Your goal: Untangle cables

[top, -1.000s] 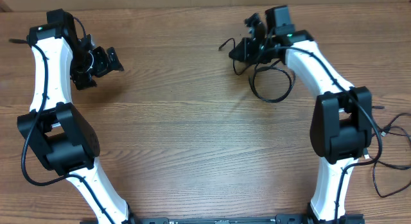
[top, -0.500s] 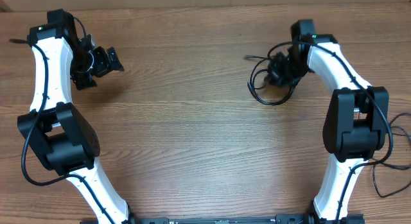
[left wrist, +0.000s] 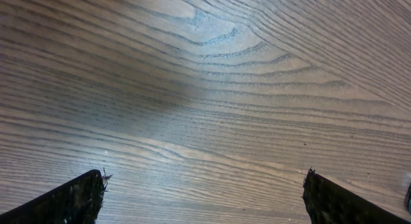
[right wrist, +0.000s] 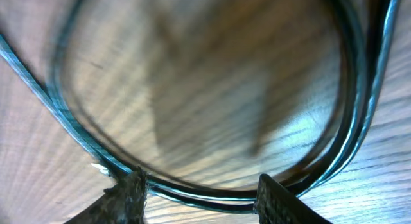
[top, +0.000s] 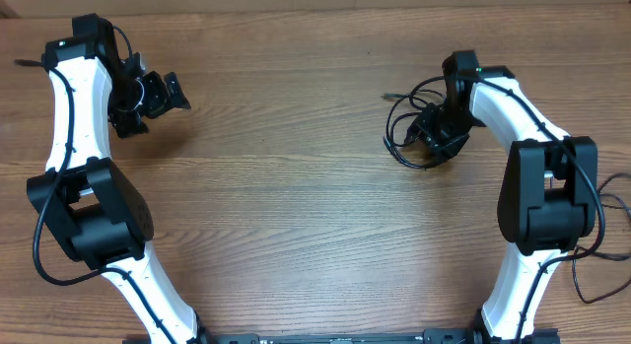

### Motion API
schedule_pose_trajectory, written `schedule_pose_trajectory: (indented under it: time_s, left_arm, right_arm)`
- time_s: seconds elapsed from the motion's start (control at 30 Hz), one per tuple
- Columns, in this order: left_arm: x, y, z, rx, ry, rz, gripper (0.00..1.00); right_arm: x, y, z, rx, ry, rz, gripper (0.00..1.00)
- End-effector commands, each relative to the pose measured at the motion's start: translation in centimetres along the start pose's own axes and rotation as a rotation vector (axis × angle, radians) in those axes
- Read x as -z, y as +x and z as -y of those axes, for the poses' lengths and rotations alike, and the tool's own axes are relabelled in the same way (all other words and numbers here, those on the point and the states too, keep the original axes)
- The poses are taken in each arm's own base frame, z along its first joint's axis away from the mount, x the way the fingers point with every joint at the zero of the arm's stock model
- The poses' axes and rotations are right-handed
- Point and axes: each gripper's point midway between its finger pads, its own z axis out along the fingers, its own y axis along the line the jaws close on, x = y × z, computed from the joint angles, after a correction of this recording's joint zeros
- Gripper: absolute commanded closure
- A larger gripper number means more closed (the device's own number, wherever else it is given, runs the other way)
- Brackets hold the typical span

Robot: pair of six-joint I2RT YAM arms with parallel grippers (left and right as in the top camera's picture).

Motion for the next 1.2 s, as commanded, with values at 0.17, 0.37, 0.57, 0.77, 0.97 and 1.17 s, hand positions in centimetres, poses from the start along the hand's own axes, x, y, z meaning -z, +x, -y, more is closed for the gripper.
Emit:
schedule_pose_trajectory:
  time_s: [0.17,0.37,0.57,0.77,0.97,1.17]
  left_arm:
    - [0.5,-0.4,0.4,-0.031,-0.001,0.018,0.0]
    - [0.5,-0.4,0.4,-0.031,-0.001,0.018,0.01]
    - [0.5,-0.4,0.4,-0.031,-0.001,0.018,0.01]
    - [0.5,-0.4,0.4,-0.031,-0.001,0.018,0.01]
    - [0.5,-0.4,0.4,-0.031,-0.001,0.018,0.0]
    - [0.5,-0.4,0.4,-0.031,-0.001,0.018,0.0]
  right_arm:
    - [1.7,-2.4,1.9,0.077,0.206,0.173,0.43]
    - [0.9,-2.8,4.1,0.065,0.292,0.21,0.43]
    - [-0.5,-2.8,6.0,0.062,0.355,0.215,0.43]
    - [-2.0,-2.2,7.7,0.059,0.39,0.205,0.57]
    - [-2.4,-2.0,8.0,0.059,0.392,0.198,0.81]
    - [-1.0,-2.9,6.4,0.161,0.372,0.207,0.96]
